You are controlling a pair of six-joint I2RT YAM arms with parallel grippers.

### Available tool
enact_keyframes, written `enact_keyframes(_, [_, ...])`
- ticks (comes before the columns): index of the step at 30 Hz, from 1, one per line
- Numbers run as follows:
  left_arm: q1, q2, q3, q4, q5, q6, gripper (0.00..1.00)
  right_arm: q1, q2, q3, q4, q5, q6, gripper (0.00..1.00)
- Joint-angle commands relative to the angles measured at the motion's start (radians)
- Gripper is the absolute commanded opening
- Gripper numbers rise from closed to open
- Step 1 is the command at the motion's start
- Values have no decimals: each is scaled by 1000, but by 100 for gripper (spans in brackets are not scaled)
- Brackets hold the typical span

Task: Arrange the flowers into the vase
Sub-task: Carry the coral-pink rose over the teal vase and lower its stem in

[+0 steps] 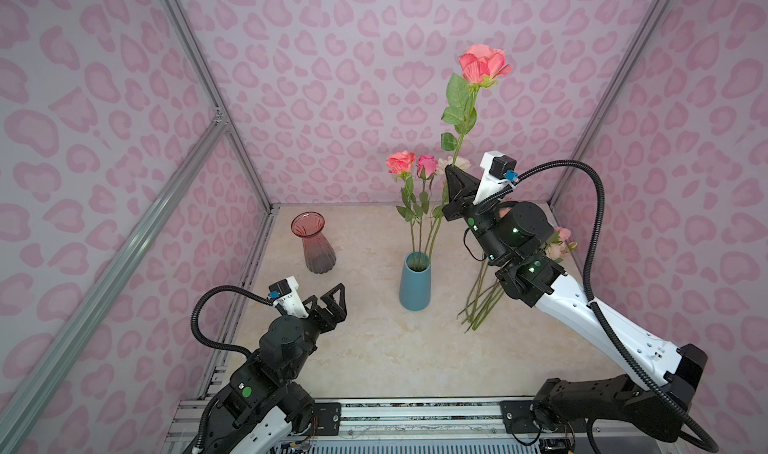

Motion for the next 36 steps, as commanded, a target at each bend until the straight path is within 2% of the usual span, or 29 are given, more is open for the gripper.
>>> enact_keyframes(1, [-1,8,-3,18,8,-6,98,1,24,6,24,1,-23,4])
enact_keyframes(9, [-1,11,-30,37,14,-15,98,4,19,-128,57,26,-9,5])
enact_keyframes(20, [-1,87,-48,81,47,-37,98,59,-28,-349,119,98,3,7])
enact_keyframes(36, [-1,173,-40,118,71,-39,98,72,10,-407,107,121,-16,11])
